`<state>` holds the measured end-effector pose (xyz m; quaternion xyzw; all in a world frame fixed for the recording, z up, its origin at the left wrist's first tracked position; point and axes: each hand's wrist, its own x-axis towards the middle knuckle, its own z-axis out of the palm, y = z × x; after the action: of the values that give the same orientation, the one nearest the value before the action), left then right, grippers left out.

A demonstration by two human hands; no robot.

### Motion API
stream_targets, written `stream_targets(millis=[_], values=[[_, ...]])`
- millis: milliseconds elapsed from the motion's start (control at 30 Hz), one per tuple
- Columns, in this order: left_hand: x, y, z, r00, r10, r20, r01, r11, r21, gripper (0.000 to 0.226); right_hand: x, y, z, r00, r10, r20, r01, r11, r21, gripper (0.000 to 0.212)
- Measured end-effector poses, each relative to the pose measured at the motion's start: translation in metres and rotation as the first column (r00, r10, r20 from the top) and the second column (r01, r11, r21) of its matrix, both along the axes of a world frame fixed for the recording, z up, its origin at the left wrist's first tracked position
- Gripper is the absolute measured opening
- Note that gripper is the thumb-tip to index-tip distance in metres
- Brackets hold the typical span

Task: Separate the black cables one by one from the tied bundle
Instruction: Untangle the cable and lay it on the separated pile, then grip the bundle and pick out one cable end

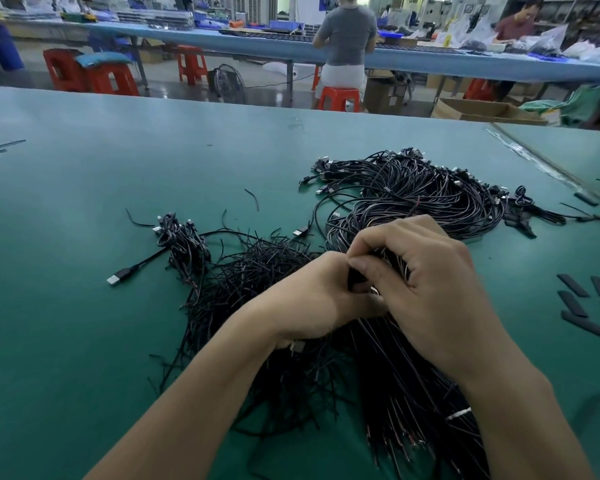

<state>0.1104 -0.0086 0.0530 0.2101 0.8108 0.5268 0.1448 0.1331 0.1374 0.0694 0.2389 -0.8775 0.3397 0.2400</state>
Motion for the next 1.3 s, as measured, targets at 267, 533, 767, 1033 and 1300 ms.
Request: stream_targets(millis=[267, 533, 767, 1033, 1300], values=[[-0.006, 0.004, -0.003, 0.973, 0.144, -0.18, -0.194, 0.935, -0.298, 0.021, 0.002, 0.002, 0.001, 1.0, -0.014, 0.019, 0.011, 0.992, 0.128, 0.019], [-0.003, 0.006, -0.002, 0.969, 0.12, -0.218, -0.199, 0.899, -0.39, 0.031, 0.001, 0.002, 0.002, 0.997, -0.042, 0.069, 0.031, 0.987, 0.156, 0.02], [-0.003, 0.007, -0.007, 0.963, 0.101, -0.248, -0.197, 0.895, -0.401, 0.008, 0.004, -0.005, 0.0, 0.996, -0.051, 0.068, 0.039, 0.986, 0.163, 0.023], [0.002, -0.001, 0.007, 0.963, 0.136, 0.232, -0.182, 0.964, 0.193, 0.048, 0.006, -0.022, -0.008, 0.957, -0.144, -0.254, 0.145, 0.989, -0.013, 0.014], [0.001, -0.001, 0.01, 0.907, -0.13, 0.401, -0.12, 0.832, 0.541, 0.036, 0.001, -0.017, -0.006, 0.988, -0.149, -0.049, 0.131, 0.954, -0.27, 0.024]])
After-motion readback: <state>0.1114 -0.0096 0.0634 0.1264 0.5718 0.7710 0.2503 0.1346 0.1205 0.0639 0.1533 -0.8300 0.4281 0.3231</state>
